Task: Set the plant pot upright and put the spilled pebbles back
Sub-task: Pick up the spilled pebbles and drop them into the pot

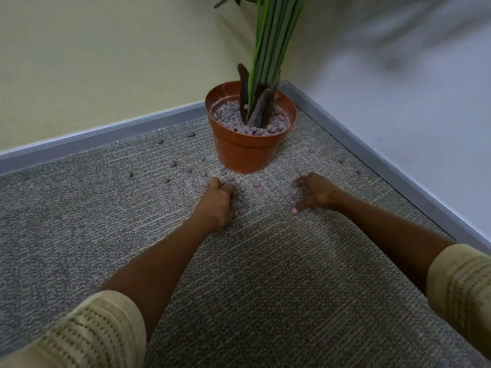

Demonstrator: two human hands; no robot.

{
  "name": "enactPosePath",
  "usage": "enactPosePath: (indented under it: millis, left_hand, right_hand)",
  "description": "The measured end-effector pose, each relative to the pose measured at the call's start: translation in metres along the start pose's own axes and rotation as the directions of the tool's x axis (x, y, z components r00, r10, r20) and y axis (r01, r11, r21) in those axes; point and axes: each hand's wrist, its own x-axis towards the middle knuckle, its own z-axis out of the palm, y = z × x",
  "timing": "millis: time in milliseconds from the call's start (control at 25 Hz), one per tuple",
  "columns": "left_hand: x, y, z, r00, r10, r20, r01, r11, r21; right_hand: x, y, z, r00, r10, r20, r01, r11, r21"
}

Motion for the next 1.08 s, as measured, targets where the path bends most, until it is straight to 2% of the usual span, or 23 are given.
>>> enactPosePath:
  millis: [40, 160, 440, 600, 720, 800, 920, 1000, 1080]
  left_hand:
    - [-0.001, 0.0, 0.001, 1.0, -0.001, 0.002, 0.001, 1.0, 0.008]
    - [-0.008, 0.0, 0.005, 1.0, 0.004, -0.025, -0.004, 1.0, 0.009]
    - [-0.013, 0.004, 0.008, 0.999, -0.004, -0.051, 0.003, 1.0, -0.016]
    - [-0.018, 0.006, 0.009, 0.998, -0.027, -0.059, 0.024, 0.998, -0.06]
    - [-0.021, 0.004, 0.008, 0.994, -0.07, -0.089, 0.056, 0.987, -0.15]
    - [-0.021, 0.004, 0.007, 0.989, -0.1, -0.109, 0.075, 0.973, -0.218]
    - [-0.018, 0.01, 0.008, 0.99, -0.088, -0.115, 0.061, 0.974, -0.22]
    - [-0.016, 0.015, 0.012, 0.991, -0.057, -0.122, 0.033, 0.981, -0.192]
    - [-0.013, 0.019, 0.018, 0.989, -0.059, -0.139, 0.039, 0.989, -0.146]
  right_hand:
    - [0.0, 0.0, 0.003, 1.0, -0.029, 0.003, 0.029, 1.0, -0.005]
    - [-0.002, -0.003, 0.012, 0.998, -0.064, 0.03, 0.058, 0.985, 0.16]
    - [-0.009, -0.01, 0.02, 0.992, -0.125, 0.025, 0.119, 0.98, 0.159]
    - [-0.022, -0.013, 0.009, 0.998, -0.065, -0.027, 0.07, 0.927, 0.369]
    - [-0.028, -0.028, -0.021, 0.991, -0.046, -0.127, 0.109, 0.825, 0.555]
    - [-0.026, -0.044, -0.051, 0.967, -0.046, -0.249, 0.197, 0.758, 0.622]
    - [-0.018, -0.075, -0.091, 0.873, -0.099, -0.478, 0.413, 0.671, 0.616]
    - [-0.01, -0.094, -0.103, 0.829, -0.118, -0.547, 0.459, 0.702, 0.545]
    - [-0.001, -0.105, -0.106, 0.823, -0.126, -0.555, 0.435, 0.767, 0.471]
